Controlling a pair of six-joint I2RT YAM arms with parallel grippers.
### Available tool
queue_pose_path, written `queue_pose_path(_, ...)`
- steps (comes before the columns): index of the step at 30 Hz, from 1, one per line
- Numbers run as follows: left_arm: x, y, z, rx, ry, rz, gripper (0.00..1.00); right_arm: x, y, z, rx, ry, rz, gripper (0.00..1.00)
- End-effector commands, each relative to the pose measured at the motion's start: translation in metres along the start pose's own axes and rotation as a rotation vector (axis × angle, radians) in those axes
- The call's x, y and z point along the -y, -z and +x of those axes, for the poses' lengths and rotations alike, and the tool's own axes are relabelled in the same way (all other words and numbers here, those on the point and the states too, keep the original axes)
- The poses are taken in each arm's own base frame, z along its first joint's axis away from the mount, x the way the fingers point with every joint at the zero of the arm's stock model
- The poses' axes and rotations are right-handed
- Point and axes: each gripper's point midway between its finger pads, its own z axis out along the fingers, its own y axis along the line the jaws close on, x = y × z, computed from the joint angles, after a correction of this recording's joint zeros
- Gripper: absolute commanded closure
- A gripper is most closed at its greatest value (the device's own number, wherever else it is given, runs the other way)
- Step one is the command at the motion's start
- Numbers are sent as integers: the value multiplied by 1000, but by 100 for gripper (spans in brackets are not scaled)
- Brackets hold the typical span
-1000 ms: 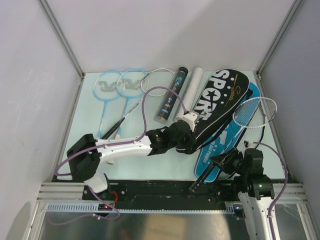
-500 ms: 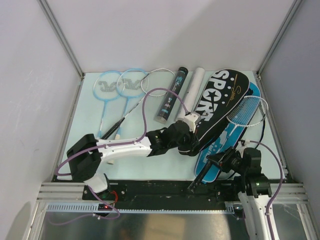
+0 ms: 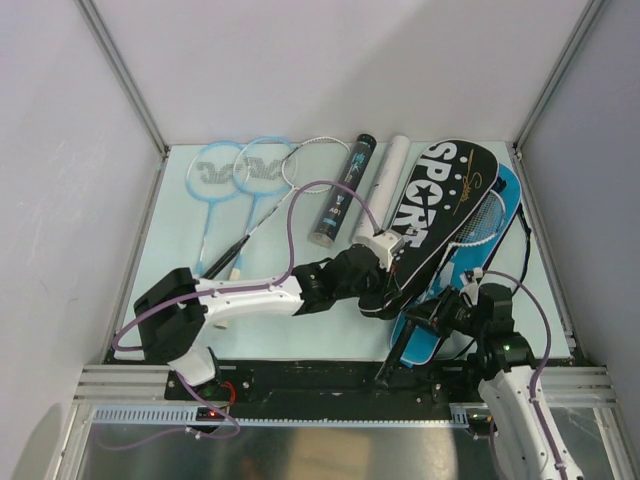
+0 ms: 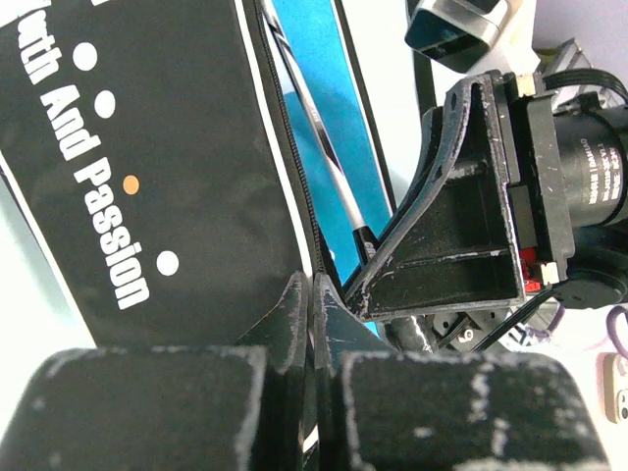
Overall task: Pack up the badminton gear
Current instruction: Place the racket in the racket bag.
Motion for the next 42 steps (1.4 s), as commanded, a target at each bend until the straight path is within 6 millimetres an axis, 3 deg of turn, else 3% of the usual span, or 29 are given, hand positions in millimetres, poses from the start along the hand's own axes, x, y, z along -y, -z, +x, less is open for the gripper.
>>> queue_pose_path(1,10,1,-8,33,-38,60,100,-30,-3,7,-81,146,-124,100)
queue_pose_path(4,10,6,-6,39,-57,53,100,-41,-4,7,-97,163,-159,100)
queue_pose_path(12,-1,13,16,8,-64,20,100,-51,-11,-24,-34,164,-142,100)
queue_pose_path(19,4,15,18,2,-69,36,100,-51,-22,-45,-8,205,-125,99)
queue_pose_path(27,11,19,20,-5,-61,64,100,-34,-35,-81,97,244,-2,100)
queue_pose_path(32,16,21,27,-22,-56,82,100,-45,-46,-100,145,219,-41,100)
queue_pose_path(37,22,21,36,-42,-55,98,100,-36,-55,-120,217,174,5,100)
queue_pose_path(42,22,22,42,-55,-48,98,100,-40,-56,-137,290,148,-1,100)
